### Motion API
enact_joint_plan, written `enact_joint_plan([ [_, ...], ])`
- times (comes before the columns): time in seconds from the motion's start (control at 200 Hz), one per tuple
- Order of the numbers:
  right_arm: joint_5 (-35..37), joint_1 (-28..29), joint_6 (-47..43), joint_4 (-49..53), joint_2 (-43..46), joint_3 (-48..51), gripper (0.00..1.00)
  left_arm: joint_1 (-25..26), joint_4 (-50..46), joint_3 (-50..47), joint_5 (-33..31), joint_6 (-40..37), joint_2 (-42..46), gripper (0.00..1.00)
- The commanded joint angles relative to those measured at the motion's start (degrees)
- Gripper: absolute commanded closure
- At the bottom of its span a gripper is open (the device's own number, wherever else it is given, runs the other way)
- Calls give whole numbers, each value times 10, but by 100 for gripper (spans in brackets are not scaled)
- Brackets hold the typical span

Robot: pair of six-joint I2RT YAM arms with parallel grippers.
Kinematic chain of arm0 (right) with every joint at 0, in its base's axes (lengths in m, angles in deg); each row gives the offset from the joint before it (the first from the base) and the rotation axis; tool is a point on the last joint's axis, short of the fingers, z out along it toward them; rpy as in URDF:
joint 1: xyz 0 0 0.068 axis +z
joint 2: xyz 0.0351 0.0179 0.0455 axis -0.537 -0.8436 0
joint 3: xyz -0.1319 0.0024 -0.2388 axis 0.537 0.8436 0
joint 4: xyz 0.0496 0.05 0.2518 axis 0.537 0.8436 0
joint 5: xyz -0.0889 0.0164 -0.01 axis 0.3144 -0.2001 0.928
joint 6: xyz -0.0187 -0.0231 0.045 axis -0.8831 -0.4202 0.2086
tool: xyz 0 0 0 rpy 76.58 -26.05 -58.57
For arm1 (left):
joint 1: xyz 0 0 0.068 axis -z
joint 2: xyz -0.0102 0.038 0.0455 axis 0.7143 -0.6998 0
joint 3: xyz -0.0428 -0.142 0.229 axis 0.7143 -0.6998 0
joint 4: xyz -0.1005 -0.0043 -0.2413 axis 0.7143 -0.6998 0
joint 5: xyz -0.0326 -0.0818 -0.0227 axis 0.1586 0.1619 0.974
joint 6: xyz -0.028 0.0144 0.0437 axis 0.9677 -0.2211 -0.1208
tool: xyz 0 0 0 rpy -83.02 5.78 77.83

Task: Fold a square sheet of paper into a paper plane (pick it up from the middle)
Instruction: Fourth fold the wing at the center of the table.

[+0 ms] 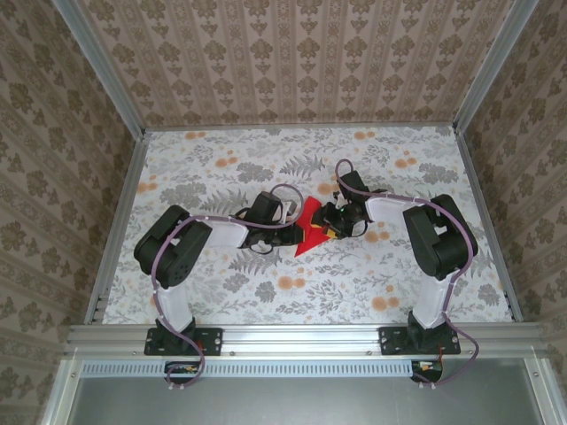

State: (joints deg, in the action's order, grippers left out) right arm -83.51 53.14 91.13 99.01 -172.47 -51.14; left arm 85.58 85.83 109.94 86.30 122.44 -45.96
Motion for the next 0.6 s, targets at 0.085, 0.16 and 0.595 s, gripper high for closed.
enact_joint_plan([
  [0.085,103,1,-3,58,-74,54,46,-4,11,5,-2,-8,24,85],
  [0.16,98,1,-5,47,-65,61,44,-5,17,1,3,-8,28,84],
  [0.595,101,-1,6,52,-65,59,42,-6,108,-67,8,4,93,71],
])
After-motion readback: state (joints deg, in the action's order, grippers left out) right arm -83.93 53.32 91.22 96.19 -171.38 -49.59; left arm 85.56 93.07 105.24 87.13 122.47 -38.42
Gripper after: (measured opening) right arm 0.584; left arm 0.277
